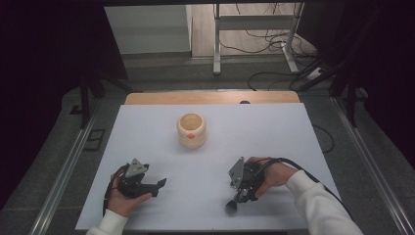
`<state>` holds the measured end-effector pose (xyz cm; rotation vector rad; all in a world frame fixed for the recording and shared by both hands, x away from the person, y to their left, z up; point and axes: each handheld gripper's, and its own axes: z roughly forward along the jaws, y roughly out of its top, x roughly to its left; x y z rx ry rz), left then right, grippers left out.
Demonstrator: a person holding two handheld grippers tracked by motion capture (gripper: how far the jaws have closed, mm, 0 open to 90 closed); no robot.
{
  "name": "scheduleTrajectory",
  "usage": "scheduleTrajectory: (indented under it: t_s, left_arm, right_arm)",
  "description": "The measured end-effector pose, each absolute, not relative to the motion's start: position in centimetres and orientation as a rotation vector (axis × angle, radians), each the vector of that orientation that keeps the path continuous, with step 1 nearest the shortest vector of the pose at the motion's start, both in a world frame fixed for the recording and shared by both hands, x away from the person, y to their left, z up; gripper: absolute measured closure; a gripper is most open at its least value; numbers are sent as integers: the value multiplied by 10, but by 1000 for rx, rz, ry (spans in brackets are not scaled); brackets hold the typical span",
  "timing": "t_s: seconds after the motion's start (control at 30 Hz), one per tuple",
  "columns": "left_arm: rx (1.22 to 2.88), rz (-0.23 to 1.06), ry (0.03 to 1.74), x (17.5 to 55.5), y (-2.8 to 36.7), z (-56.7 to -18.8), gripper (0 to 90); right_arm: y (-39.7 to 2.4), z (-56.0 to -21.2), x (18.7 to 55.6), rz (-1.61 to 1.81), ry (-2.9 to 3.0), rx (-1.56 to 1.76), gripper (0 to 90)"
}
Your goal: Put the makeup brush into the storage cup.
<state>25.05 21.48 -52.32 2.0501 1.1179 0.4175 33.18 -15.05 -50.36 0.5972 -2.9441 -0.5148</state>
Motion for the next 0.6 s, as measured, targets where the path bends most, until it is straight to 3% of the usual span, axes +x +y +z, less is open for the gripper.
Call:
scheduleTrajectory:
  t_s: [0.13, 0.2, 0.4, 0.6]
  left_arm:
    - [2057, 417, 1115, 251, 215, -524, 145]
    - [2059, 416, 1119, 251, 215, -525, 144]
    - [2060, 421, 1112, 250, 214, -524, 145]
    - [2062, 422, 1112, 250, 214, -524, 145]
  right_arm:
    - [-151, -503, 331, -514, -2949, 610, 433]
    - [-152, -502, 331, -526, -2939, 633, 526]
    - [-159, -502, 330, -579, -2905, 660, 688]
    - [-163, -503, 328, -616, -2917, 616, 716]
